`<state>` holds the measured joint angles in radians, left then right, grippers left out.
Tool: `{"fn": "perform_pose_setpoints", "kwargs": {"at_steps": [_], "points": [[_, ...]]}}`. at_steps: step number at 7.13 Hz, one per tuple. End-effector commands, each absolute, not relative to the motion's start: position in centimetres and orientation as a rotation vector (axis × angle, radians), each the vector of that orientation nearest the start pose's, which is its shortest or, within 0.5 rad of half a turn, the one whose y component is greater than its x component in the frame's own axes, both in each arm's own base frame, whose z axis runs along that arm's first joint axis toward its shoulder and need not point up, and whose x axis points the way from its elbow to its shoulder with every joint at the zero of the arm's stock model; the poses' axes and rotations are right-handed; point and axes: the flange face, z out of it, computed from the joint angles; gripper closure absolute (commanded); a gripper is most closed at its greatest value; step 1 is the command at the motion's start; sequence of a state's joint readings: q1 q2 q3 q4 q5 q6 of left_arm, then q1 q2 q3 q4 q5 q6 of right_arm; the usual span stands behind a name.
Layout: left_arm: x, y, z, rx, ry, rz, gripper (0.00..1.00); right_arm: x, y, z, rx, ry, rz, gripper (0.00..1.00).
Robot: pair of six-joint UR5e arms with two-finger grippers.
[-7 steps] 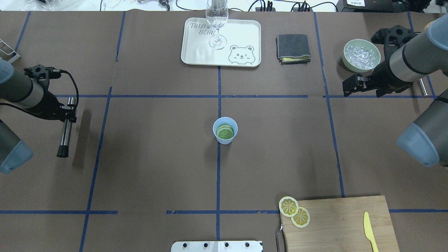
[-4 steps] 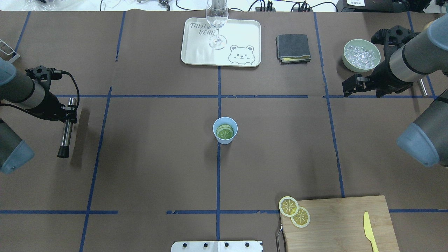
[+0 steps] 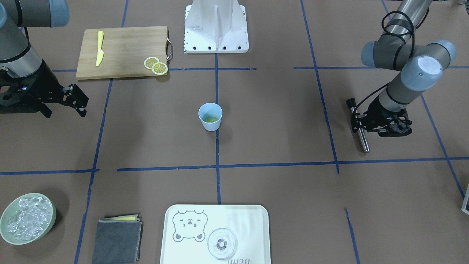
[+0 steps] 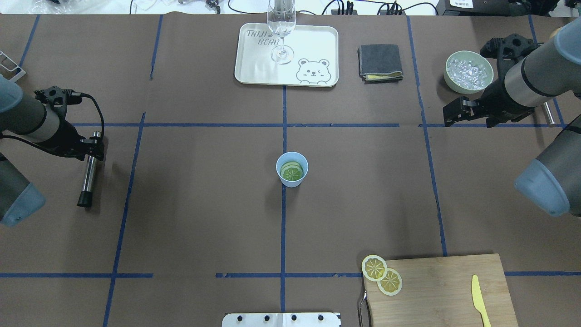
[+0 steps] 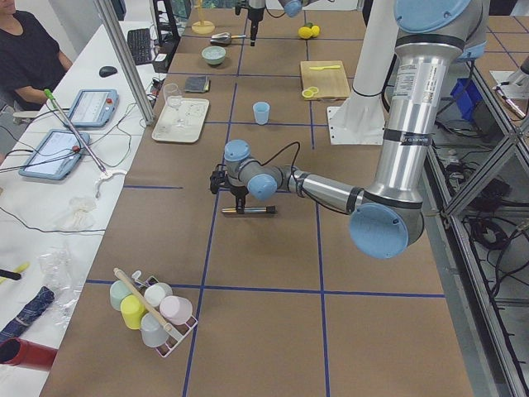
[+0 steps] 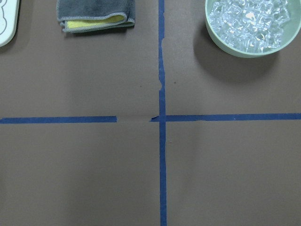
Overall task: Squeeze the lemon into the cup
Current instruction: 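Lower the steel rod onto the table and release it with the left gripper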
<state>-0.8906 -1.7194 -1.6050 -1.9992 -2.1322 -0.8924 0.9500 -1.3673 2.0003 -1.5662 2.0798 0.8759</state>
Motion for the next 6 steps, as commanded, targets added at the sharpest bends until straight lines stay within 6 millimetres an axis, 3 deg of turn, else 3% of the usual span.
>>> {"fn": "perform_pose_setpoints", "kwargs": {"at_steps": [1, 2, 3, 5, 6], "points": [[29.2, -49.4, 49.8, 0.077, 0.834, 0.003, 0.0, -23.4, -48.8, 35.8, 0.127, -0.782, 0.091, 0.0], [25.6, -50.4, 48.7, 0.161, 0.839, 0.054, 0.0, -21.9, -49.9, 37.0, 0.126, -0.775, 0.081, 0.0], [20.1, -52.5, 49.2, 0.223, 0.814, 0.065, 0.0, -19.6, -51.5, 39.1, 0.111, -0.777, 0.045, 0.0], [8.5, -55.0, 51.3, 0.258, 0.768, 0.112, 0.0, -12.6, -54.5, 45.2, 0.095, -0.773, -0.012, 0.0], [2.6, -54.9, 53.2, 0.28, 0.722, 0.123, 0.0, -8.9, -55.6, 48.0, 0.089, -0.782, -0.018, 0.0]]}}
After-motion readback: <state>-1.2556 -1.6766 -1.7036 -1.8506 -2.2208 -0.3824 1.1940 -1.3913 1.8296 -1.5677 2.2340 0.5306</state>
